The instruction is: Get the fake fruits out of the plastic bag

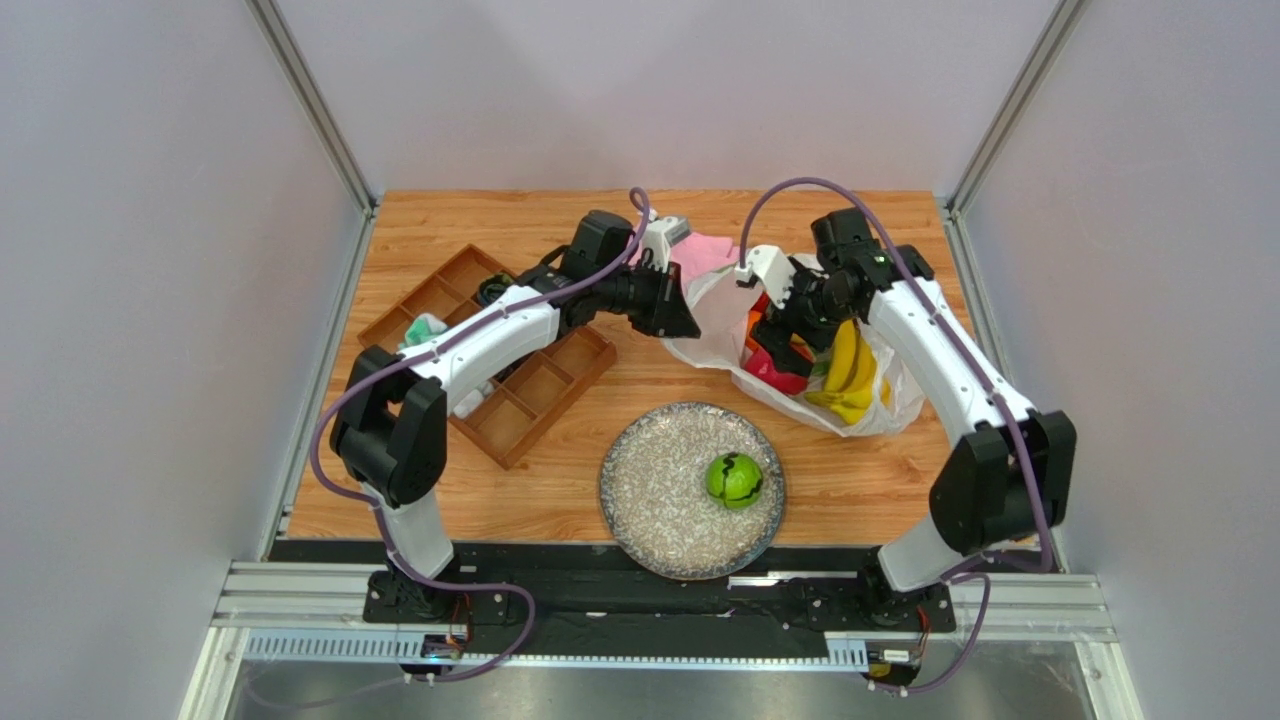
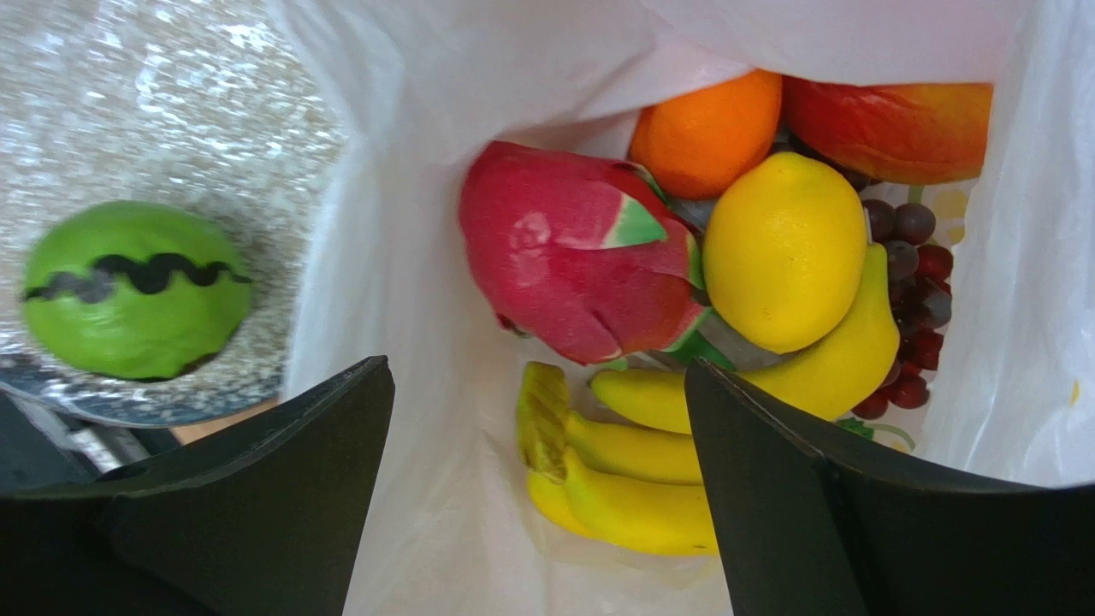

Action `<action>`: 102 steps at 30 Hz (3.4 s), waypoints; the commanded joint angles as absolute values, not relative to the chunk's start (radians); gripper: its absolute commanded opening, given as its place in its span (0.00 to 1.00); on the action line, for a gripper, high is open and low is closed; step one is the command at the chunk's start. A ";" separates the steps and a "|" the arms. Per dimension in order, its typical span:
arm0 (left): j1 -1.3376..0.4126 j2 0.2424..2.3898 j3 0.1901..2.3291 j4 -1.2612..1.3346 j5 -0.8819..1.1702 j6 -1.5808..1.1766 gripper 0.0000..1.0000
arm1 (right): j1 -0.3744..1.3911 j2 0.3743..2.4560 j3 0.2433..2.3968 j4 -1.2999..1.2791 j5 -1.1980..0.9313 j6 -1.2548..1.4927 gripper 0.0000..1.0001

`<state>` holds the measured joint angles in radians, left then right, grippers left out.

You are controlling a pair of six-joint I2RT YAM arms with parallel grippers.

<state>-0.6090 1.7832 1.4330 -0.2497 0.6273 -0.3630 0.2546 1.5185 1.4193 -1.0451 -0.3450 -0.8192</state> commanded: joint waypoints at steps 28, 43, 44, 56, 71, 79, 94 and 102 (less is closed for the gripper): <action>-0.614 1.713 1.396 -0.279 0.614 -0.282 0.00 | 0.255 1.588 1.445 -1.020 -0.394 -1.175 0.46; -0.612 1.741 1.421 -0.264 0.630 -0.321 0.00 | 0.270 1.394 1.315 -0.867 -0.405 -1.002 0.85; -0.612 1.737 1.414 -0.265 0.629 -0.319 0.00 | 0.270 1.417 1.322 -0.867 -0.394 -1.009 0.87; -0.614 1.721 1.373 -0.284 0.629 -0.305 0.00 | 0.265 1.813 1.591 -1.107 -0.361 -1.239 0.95; -0.614 1.720 1.382 -0.298 0.614 -0.278 0.00 | 0.258 1.881 1.631 -1.189 -0.400 -1.287 0.47; -0.614 1.753 1.414 -0.272 0.626 -0.304 0.00 | 0.255 1.586 1.643 -1.218 -0.509 -1.203 0.42; -0.612 1.806 1.499 -0.268 0.635 -0.325 0.00 | 0.374 1.348 1.610 -1.149 -0.655 -0.815 0.45; -0.591 1.818 1.517 -0.281 0.659 -0.281 0.00 | 0.627 1.361 1.526 -1.172 -0.678 -0.863 0.45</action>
